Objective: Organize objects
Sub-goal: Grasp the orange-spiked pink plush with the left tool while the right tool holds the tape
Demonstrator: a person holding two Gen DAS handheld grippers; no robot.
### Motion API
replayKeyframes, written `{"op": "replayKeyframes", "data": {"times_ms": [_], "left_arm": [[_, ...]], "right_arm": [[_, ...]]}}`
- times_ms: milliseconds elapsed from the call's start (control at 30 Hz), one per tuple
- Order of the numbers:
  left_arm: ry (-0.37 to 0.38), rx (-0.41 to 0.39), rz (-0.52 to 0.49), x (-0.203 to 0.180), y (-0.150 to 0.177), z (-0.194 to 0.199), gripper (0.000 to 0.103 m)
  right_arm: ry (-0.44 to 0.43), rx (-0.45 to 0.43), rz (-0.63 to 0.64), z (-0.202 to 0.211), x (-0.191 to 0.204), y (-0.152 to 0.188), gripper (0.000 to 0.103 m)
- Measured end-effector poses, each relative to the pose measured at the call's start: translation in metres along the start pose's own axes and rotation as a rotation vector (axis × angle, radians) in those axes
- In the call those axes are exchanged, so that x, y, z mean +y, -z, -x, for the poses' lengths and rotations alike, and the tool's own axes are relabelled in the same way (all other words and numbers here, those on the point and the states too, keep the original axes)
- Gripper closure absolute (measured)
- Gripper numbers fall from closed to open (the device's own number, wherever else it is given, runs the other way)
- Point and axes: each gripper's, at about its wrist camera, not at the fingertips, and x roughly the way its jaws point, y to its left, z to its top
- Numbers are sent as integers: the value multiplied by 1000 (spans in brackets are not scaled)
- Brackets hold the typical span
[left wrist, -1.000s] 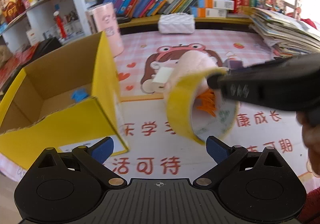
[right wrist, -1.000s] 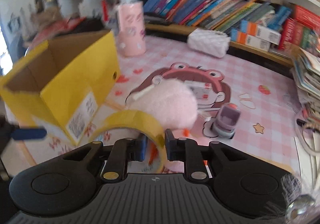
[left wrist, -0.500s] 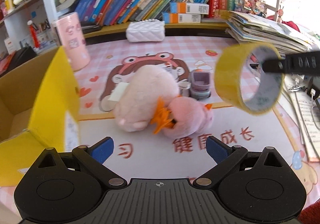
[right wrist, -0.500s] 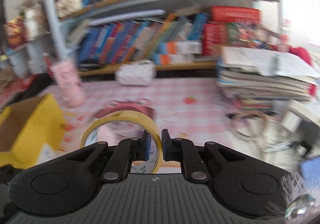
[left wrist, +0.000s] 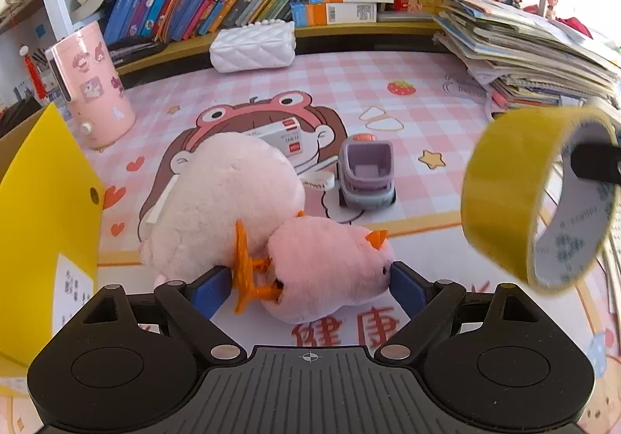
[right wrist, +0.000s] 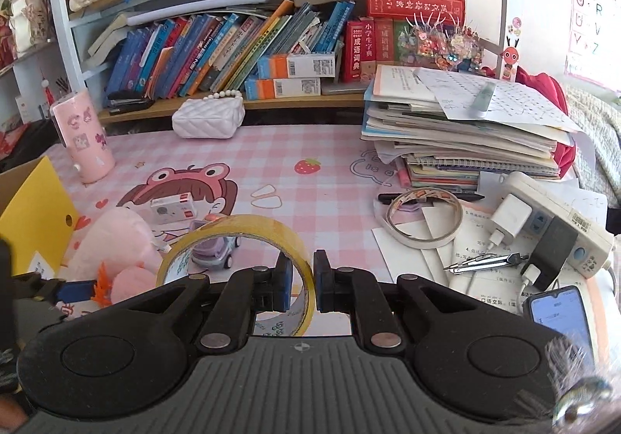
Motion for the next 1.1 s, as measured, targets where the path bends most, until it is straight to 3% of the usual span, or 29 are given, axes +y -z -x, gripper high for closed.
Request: {"op": "replayKeyframes", "data": {"times_ms": [200, 300, 333, 367, 667, 867, 933, 1000, 1067, 1100], "left_arm": [[10, -25, -7, 2, -2, -2, 17], [15, -53, -7, 6, -2, 9, 32], [25, -52, -1, 8, -1, 12, 53], [46, -52, 4, 11, 0, 15, 56], [74, -53, 44, 29, 22, 43, 60], [71, -67, 27, 35, 27, 54, 88], [58, -51, 33, 39, 29, 54, 86], [66, -60, 46, 42, 30, 57, 74], [68, -82, 52, 42, 30, 59, 34], [64, -96, 51, 41, 30, 60, 29]], "right_arm": [[22, 28, -17, -4, -2, 1, 92], [25, 42, -26, -4, -1, 4, 92], [26, 47, -29, -4, -1, 5, 92], [25, 51, -29, -4, 1, 5, 92], [11, 65, -37, 2, 14, 13, 92], [-8, 84, -40, 1, 24, 15, 92], [-20, 93, -29, 0, 30, 16, 92], [-29, 94, -22, 2, 34, 17, 92], [-32, 84, -16, 5, 36, 17, 92], [-30, 82, -15, 6, 36, 18, 92]]}}
